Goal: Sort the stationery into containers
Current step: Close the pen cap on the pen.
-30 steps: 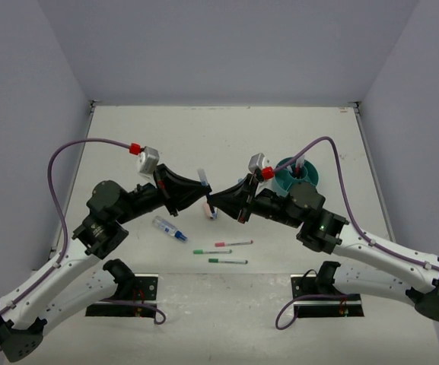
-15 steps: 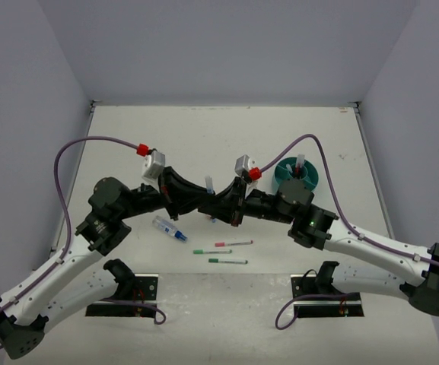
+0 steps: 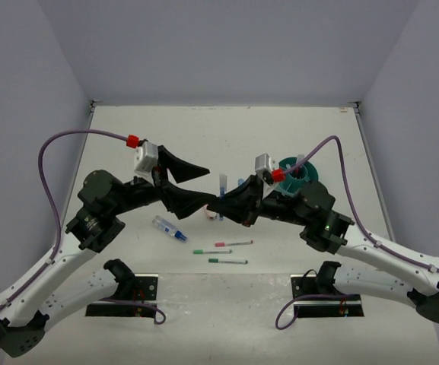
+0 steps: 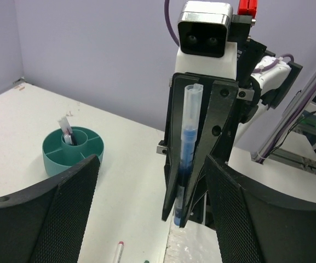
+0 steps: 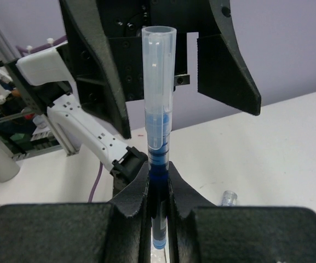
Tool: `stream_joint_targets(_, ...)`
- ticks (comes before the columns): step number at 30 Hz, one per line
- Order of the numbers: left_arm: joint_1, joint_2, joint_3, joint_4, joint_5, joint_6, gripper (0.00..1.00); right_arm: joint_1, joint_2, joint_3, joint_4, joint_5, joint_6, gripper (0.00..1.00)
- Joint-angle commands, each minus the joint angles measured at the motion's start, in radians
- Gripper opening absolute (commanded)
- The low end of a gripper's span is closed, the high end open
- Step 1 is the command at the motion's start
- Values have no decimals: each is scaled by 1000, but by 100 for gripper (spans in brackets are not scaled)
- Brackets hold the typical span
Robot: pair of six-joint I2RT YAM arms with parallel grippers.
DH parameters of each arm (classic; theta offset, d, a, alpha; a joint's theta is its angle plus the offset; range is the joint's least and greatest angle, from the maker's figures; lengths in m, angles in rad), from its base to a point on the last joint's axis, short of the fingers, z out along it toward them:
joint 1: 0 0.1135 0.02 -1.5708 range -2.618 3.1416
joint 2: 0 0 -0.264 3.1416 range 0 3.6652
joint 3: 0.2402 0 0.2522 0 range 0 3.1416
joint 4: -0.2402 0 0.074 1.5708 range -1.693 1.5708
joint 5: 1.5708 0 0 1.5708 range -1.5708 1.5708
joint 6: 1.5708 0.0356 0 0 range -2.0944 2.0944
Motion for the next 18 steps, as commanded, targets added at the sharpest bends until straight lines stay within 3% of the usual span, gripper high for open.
stream_joint_targets(1, 1, -24, 48, 18, -2, 38, 79, -6, -22, -10, 14, -108, -24, 0)
stream_joint_targets(12, 1, 16, 81, 219, 137, -52, 76, -5, 3, 8, -25, -185, -57, 0)
stream_joint_targets(18, 1, 54, 82, 274, 179, -91, 68, -4, 17, 17, -37, -171, -61, 0)
